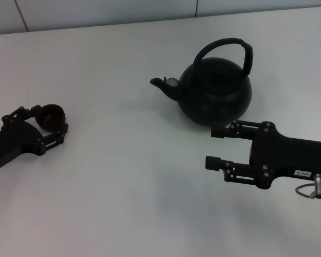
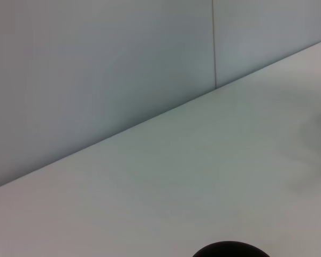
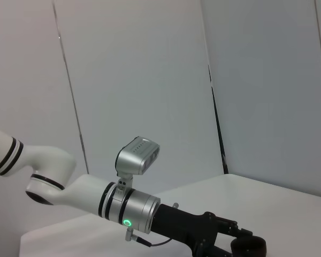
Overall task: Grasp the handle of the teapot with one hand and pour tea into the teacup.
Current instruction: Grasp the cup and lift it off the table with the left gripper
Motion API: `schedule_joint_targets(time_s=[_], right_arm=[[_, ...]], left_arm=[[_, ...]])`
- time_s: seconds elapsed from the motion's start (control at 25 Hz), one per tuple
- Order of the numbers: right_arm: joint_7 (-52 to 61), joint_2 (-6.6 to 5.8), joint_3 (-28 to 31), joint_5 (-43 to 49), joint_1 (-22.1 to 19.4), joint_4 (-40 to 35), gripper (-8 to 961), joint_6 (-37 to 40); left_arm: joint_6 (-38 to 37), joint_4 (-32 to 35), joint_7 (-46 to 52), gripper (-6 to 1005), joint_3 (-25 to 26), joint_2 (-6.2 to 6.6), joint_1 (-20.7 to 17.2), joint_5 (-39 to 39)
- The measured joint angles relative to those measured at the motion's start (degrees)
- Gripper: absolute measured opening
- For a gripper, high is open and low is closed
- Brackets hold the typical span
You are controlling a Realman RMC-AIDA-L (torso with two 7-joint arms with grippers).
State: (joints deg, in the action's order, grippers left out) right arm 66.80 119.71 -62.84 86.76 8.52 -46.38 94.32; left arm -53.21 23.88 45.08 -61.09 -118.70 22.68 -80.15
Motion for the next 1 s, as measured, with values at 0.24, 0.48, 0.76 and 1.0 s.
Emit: schedule_joint_targets(time_s=[0.24, 0.48, 0.76, 1.0], right_arm=[[0.0, -0.01, 0.0, 0.0, 0.0, -0.1, 614, 0.0], [0.0, -0.09, 0.0, 0.0, 0.0, -0.2, 611, 0.0], [0.0, -0.18, 0.0, 0.0, 0.1, -0.2, 608, -0.2], [0.0, -0.18, 0.0, 0.0, 0.1, -0.2, 605, -0.2]], left_arm=[[0.2, -0.1, 0.0, 800, -0.2, -0.05, 0.0, 0.2], [0.2, -0.1, 0.0, 736, -0.2, -0.12, 0.1, 0.4], [-3.0, 0.3, 0.0, 695, -4.1, -0.12, 0.7, 0.4], [-5.2, 0.6, 0.2, 695, -8.5, -0.15, 1.8, 0.4]])
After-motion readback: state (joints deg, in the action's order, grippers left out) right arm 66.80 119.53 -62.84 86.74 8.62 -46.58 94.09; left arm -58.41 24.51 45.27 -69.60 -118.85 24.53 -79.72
